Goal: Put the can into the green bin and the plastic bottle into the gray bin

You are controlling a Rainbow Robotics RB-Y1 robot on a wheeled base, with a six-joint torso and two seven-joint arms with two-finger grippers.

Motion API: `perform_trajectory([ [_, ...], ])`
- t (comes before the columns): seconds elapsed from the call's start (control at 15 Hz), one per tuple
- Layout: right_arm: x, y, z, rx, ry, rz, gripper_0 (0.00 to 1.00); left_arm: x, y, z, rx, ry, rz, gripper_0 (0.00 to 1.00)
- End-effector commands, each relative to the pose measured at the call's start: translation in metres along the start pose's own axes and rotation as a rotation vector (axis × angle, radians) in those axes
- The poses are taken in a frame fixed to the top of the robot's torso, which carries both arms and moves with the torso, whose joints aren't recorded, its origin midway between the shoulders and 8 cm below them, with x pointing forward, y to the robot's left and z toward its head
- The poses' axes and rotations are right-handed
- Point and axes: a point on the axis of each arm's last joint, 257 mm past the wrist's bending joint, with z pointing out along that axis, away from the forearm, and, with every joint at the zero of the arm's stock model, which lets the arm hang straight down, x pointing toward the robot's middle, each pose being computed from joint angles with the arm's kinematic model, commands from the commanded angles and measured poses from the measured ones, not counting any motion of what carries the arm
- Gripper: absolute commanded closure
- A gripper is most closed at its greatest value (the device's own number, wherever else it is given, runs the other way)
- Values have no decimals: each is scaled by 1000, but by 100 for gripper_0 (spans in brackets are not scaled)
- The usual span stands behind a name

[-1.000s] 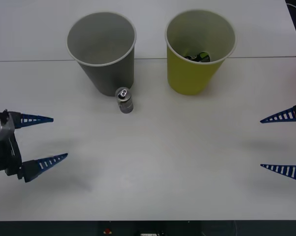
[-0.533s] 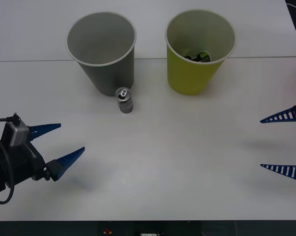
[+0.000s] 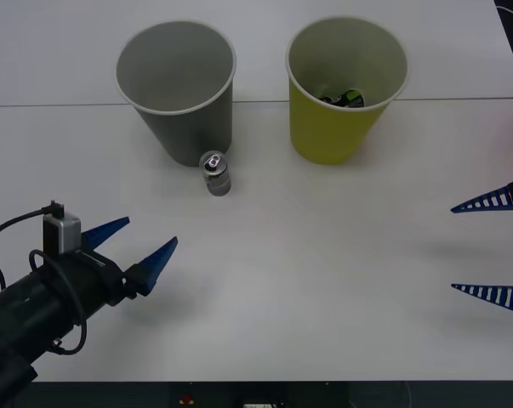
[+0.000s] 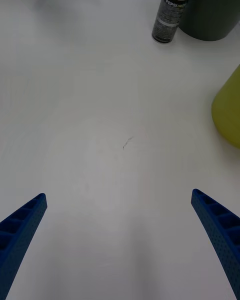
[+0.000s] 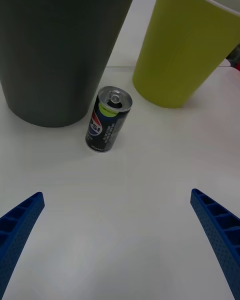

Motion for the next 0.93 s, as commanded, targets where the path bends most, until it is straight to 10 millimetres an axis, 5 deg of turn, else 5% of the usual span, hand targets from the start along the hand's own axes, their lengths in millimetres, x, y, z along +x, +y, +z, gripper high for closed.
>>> perform_trajectory([
  [0.07,0,0,0,0,0,0,0,1,-4,12,-49,-37,-7,0],
  [0.6,0,0,0,0,0,0,0,7,-12,25,-261,-141,80,0],
  [0.93,0,0,0,0,0,0,0,19,-3,69,-305,-230,90,0],
])
